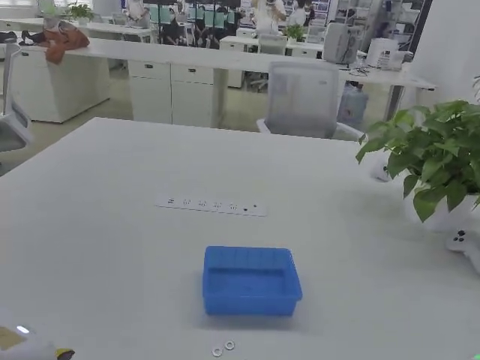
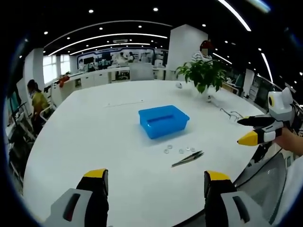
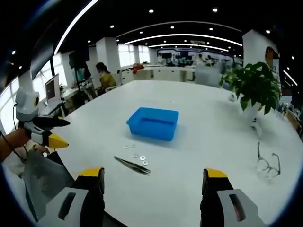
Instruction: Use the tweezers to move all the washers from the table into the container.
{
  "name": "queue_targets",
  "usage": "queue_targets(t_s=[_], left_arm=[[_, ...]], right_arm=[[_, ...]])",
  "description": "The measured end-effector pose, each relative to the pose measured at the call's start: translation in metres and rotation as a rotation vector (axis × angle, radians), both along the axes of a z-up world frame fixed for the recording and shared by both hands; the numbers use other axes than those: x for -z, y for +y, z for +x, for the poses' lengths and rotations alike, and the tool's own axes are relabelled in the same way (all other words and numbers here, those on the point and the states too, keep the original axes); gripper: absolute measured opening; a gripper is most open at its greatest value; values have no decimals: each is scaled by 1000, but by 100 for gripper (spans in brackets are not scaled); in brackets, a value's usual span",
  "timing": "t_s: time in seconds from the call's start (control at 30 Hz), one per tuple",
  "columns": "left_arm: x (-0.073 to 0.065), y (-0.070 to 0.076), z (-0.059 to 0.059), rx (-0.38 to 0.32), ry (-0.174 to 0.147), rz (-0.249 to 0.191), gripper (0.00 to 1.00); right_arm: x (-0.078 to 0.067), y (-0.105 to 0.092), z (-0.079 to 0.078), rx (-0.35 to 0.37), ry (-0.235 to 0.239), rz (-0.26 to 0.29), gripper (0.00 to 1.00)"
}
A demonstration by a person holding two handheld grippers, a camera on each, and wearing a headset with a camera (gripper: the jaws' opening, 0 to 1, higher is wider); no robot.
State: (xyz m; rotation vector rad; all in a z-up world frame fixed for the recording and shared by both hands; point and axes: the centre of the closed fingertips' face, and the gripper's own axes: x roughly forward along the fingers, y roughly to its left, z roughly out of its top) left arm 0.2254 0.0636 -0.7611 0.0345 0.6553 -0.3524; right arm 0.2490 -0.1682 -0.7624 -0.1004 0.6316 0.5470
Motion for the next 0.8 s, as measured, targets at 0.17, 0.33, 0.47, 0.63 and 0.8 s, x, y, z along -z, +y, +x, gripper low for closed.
queue_targets(t_s=[0.17,0.33,0.47,0.63,0.8], left_arm=[[10,-7,8,38,19,5,74],[23,-24,15,155,51,6,57],[36,-35,25,231,73,36,42],[50,-52,37,323,83,46,36],[70,-68,48,408,97,81,28]], right_arm=[[10,2,2,-25,21,-15,79],[19,3,1,-43,45,-22,74],[23,2,0,-41,59,-10,71],[27,1,2,-36,80,-1,70],[32,-1,7,-31,93,-5,69]])
